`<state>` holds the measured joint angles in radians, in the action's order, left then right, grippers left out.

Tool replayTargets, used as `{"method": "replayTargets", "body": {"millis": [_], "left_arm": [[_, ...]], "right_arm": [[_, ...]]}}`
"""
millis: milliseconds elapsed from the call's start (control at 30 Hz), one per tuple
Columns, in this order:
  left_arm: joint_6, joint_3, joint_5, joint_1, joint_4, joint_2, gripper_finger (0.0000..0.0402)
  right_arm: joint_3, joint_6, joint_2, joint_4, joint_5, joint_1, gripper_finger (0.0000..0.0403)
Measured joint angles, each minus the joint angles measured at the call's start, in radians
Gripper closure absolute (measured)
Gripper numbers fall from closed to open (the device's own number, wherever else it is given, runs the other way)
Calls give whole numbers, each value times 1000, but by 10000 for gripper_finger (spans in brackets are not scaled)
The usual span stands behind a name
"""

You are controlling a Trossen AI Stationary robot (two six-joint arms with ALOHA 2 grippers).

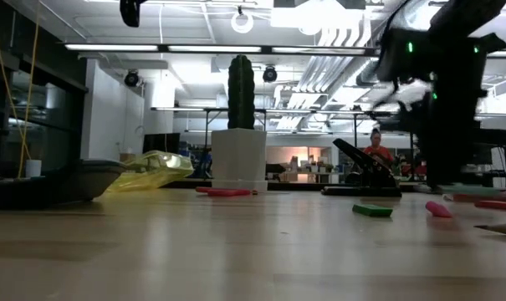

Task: Pack school essentials
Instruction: Put the blue pen into the transparent yellow supply box

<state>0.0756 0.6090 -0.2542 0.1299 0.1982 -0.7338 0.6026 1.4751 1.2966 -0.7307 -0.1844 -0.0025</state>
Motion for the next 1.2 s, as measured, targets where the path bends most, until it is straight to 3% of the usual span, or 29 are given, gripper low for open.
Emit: {"method": "replayTargets", "body": {"millis": [133,333,600,867,1200], "left_arm": [[0,0,-25,0,0,0,401],[6,0,-26,0,0,0,401],[124,0,-22,0,0,-1,401],[157,0,-19,0,0,-1,401],[159,0,-18,0,7,-22,398]], "right_arm": [[0,-271,-126,199,-2,0,399],[2,-771,-226,693,50,-3,400],[3,-1099,-215,1256,108,-54,402],[3,-1125,-224,1326,185,-89,402],[3,-1117,-220,1327,188,-90,403]]}}
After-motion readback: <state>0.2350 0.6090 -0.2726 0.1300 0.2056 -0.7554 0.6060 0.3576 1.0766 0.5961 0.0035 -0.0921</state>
